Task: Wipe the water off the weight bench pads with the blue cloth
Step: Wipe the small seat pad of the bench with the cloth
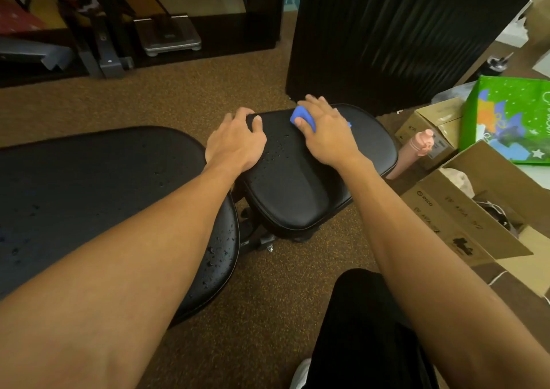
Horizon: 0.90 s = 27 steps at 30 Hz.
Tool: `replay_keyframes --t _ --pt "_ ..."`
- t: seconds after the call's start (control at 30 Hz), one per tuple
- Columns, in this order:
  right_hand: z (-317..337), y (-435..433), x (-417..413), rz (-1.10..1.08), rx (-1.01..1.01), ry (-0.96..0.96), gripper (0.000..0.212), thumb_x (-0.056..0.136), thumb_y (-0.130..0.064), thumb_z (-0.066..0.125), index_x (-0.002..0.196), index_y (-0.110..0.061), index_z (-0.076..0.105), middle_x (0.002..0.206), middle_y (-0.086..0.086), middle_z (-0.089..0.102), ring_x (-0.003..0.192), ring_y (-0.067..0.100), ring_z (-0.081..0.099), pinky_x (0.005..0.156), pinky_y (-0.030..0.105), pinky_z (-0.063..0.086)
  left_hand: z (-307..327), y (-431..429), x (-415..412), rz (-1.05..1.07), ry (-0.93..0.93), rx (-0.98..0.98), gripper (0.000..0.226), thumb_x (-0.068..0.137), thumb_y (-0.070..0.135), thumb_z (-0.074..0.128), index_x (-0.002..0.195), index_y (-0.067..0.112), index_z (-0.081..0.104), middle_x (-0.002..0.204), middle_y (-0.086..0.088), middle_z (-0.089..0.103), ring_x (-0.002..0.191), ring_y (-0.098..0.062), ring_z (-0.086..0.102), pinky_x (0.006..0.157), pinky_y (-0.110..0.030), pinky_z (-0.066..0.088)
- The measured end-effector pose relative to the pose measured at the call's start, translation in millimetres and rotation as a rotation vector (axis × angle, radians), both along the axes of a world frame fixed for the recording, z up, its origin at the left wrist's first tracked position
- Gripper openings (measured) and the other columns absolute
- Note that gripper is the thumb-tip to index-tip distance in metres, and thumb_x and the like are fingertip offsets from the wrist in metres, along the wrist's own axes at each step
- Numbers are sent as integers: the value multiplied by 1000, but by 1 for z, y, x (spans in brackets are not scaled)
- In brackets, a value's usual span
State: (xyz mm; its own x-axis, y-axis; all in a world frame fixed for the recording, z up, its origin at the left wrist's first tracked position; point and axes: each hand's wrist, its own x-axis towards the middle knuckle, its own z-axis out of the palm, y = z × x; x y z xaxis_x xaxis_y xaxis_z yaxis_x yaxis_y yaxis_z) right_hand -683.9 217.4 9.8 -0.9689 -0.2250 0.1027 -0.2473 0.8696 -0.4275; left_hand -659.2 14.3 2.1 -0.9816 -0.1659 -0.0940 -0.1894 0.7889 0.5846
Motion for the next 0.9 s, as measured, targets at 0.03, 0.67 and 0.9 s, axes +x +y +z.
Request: replay_keyframes --t 0.03,0.67,0.9 --pt "1 3 4 60 1 -13 53 110 -43 48 159 -23 43 170 -2 33 161 20 18 129 43 13 -1 0 -1 1 2 -1 47 114 51 31 155 34 45 153 -5 51 134 -34 54 106 -45 39" --pt "8 8 -19 -4 -29 -66 48 109 -39 53 154 -24 50 168 -1 38 159 22 24 129 44 19 -1 -2 -2 4 13 22 47 113 51 32 155 35 47 152 -5 52 135 -36 54 109 -47 38" --pt "7 -7 -7 150 -2 -60 52 107 -42 56 155 -24 50 165 -4 44 157 16 29 122 25 16 -1 1 -1 11 12 17 46 113 50 34 154 34 48 153 -4 51 135 -35 54 109 -46 39"
